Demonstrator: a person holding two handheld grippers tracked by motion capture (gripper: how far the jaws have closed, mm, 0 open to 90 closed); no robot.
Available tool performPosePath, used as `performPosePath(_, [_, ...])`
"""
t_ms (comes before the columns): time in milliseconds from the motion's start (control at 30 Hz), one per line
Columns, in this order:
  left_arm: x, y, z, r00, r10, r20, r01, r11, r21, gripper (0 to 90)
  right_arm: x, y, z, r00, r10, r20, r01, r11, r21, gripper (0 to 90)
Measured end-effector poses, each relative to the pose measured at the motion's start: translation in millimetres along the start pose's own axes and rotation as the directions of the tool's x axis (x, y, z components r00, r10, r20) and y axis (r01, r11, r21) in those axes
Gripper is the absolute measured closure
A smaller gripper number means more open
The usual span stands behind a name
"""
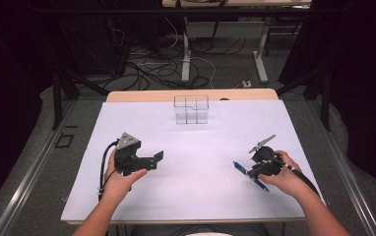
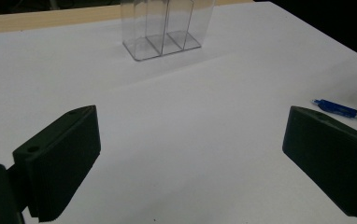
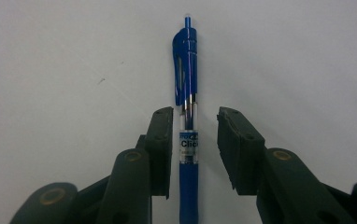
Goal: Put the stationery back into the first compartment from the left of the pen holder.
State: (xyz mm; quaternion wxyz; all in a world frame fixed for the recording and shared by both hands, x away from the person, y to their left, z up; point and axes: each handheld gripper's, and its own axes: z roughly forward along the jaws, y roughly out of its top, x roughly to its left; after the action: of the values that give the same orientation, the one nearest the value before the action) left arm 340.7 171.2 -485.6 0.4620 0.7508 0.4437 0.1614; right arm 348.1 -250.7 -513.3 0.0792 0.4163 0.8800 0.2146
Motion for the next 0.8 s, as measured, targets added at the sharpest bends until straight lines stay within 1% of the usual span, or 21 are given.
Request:
performPosePath(33, [0.1, -0.1, -0.2, 0.9999, 0.010, -0.004, -0.010, 0.9999, -0.001, 4.2, 0.0, 0.9, -2.2, 1.0000, 0.006, 0.002, -0.006, 0.999, 0.049, 67.1])
performPosePath(67, [0.1, -0.2, -0.6, 0.9999, 0.012, -0.003, -0.012, 0.9999, 0.003, 4.2, -1.1, 0.6, -1.3, 1.0000, 0.008, 0.000, -0.008, 0.997, 0.075, 68.1])
performPosePath(100, [-0.7, -0.7, -0.8, 1.0000, -0.001, 0.000, 0.001, 1.0000, 0.009, 4.2, 0.1, -0.1, 0.2, 0.9996, 0.029, -0.002, -0.029, 0.997, 0.068, 68.5])
performPosePath(133, [-0.7, -0.7, -1.1, 1.0000, 0.006, -0.005, -0.006, 1.0000, 0.008, 4.2, 0.1, -0.1, 0.2, 0.9996, 0.029, -0.002, -0.029, 0.997, 0.068, 68.5])
performPosePath(167, [-0.6, -0.6, -1.2, 0.9999, 0.012, -0.006, -0.012, 0.9999, 0.004, 4.2, -0.9, -0.3, 2.2, 0.9997, 0.018, -0.016, -0.017, 0.998, 0.065, 68.8])
performPosePath(200, [-0.7, -0.6, -1.5, 0.9999, 0.014, -0.009, -0.014, 0.9999, 0.004, 4.2, -1.4, 1.5, 0.1, 0.9999, 0.009, -0.008, -0.008, 0.993, 0.119, 68.9])
performPosePath(233, [-0.5, -0.6, -1.7, 0.9998, 0.017, -0.010, -0.017, 0.9999, 0.003, 4.2, -0.4, 0.2, 3.8, 0.9996, 0.025, -0.015, -0.024, 0.996, 0.085, 68.9])
performPosePath(267, [-0.4, -0.6, -2.2, 0.9998, 0.015, -0.012, -0.015, 0.9999, 0.004, 4.2, -0.3, 0.3, 5.0, 0.9994, 0.032, -0.015, -0.031, 0.996, 0.090, 68.9])
performPosePath(333, [0.5, -0.6, -2.5, 0.9998, 0.014, -0.012, -0.014, 0.9999, 0.002, 4.2, -1.4, 0.7, 7.5, 0.9997, 0.024, -0.001, -0.024, 0.994, 0.103, 69.4])
performPosePath(400, [1.3, -0.7, -2.8, 0.9998, 0.011, -0.016, -0.011, 0.9999, 0.000, 4.2, -1.6, 0.6, 9.8, 0.9996, 0.027, 0.000, -0.027, 0.993, 0.112, 70.4])
performPosePath(433, [1.8, -0.8, -2.8, 0.9998, 0.010, -0.017, -0.010, 0.9999, -0.005, 4.2, -1.5, 0.9, 9.5, 0.9993, 0.037, -0.005, -0.036, 0.990, 0.133, 71.3])
performPosePath(467, [2.4, -0.5, -3.1, 0.9998, 0.013, -0.017, -0.013, 0.9999, -0.004, 4.2, -1.4, -0.4, 11.6, 0.9987, 0.049, -0.013, -0.047, 0.993, 0.110, 71.4])
performPosePath(500, [2.7, -0.5, -3.2, 0.9998, 0.012, -0.017, -0.012, 0.9999, -0.005, 4.2, -1.5, -0.1, 11.0, 0.9987, 0.050, -0.010, -0.048, 0.991, 0.126, 71.6])
performPosePath(533, [2.9, -0.5, -3.4, 0.9998, 0.009, -0.018, -0.009, 1.0000, -0.001, 4.2, -1.7, -0.7, 12.2, 0.9986, 0.051, -0.015, -0.049, 0.991, 0.122, 71.8])
performPosePath(567, [2.6, -0.6, -3.2, 0.9998, 0.002, -0.018, -0.002, 1.0000, -0.002, 4.2, -0.7, -1.3, 12.4, 0.9975, 0.070, -0.010, -0.069, 0.990, 0.125, 72.1])
performPosePath(600, [2.8, -0.6, -3.2, 0.9998, 0.002, -0.020, -0.002, 1.0000, -0.001, 4.2, -1.3, -0.1, 10.5, 0.9984, 0.057, -0.008, -0.055, 0.986, 0.160, 72.3])
performPosePath(633, [3.1, -0.5, -3.1, 0.9997, 0.008, -0.022, -0.008, 1.0000, -0.002, 4.2, -2.2, -1.0, 12.1, 0.9989, 0.045, -0.011, -0.043, 0.990, 0.136, 72.6])
performPosePath(700, [3.2, -0.5, -2.8, 0.9997, 0.007, -0.024, -0.007, 1.0000, 0.000, 4.2, -1.9, -1.6, 12.9, 0.9986, 0.049, -0.019, -0.046, 0.989, 0.142, 73.2])
performPosePath(733, [3.3, -0.5, -2.6, 0.9997, 0.005, -0.023, -0.005, 1.0000, -0.001, 4.2, -1.9, -1.9, 13.6, 0.9989, 0.044, -0.013, -0.042, 0.989, 0.145, 73.7])
performPosePath(767, [3.4, -0.5, -2.5, 0.9997, 0.005, -0.023, -0.005, 1.0000, -0.002, 4.2, 0.5, -2.4, 14.2, 0.9972, 0.073, -0.018, -0.069, 0.985, 0.157, 74.6])
performPosePath(800, [3.5, -0.5, -2.5, 0.9997, 0.005, -0.023, -0.005, 1.0000, -0.002, 4.2, 0.5, -2.4, 14.2, 0.9972, 0.073, -0.018, -0.069, 0.985, 0.157, 74.6])
